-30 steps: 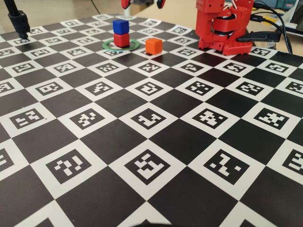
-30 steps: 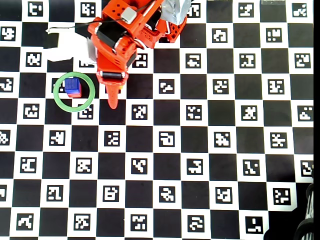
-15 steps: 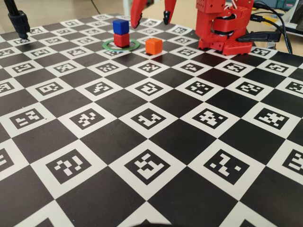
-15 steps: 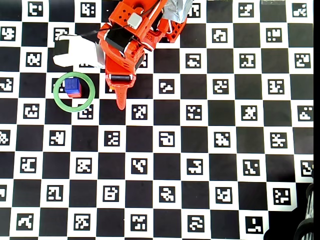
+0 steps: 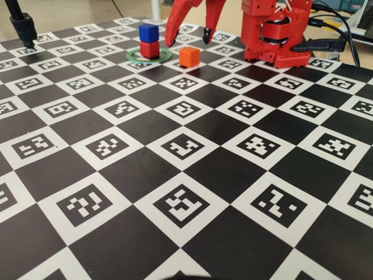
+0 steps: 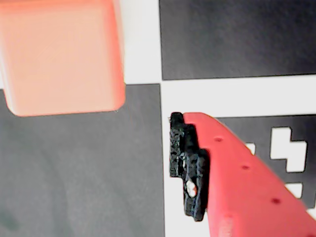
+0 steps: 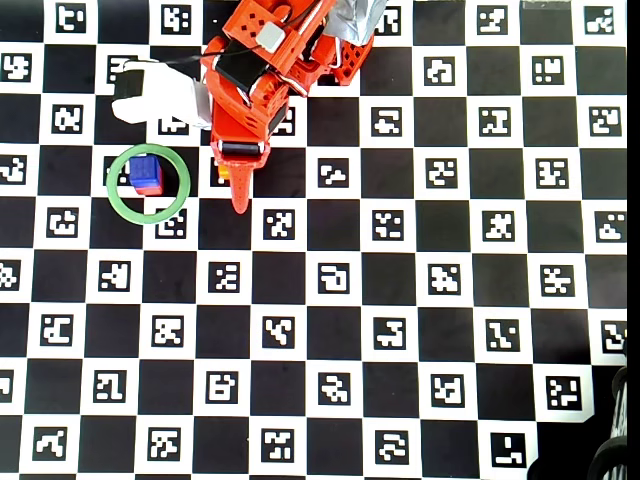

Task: Grab the red cube then put it in the green circle then put the blue cube on top and finally the orange cube on top

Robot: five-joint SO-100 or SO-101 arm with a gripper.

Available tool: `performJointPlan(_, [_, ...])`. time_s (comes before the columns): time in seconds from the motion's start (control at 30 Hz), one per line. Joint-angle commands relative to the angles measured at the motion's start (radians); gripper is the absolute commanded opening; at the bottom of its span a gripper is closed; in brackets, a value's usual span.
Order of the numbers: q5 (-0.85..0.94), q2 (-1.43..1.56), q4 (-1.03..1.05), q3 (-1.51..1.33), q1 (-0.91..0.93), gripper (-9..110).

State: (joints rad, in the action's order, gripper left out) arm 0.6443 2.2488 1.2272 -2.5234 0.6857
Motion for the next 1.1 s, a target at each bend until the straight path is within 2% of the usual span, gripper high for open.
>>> performJointPlan(0.0, [0.020,0.021,-0.035,0.002,0.017,52])
performJointPlan(0.33, [0.074,-0.023,-0.156,-0.054,0.054,52])
performJointPlan(1.07, [0.077,-0.167,-0.275,-0.051,0.051,52])
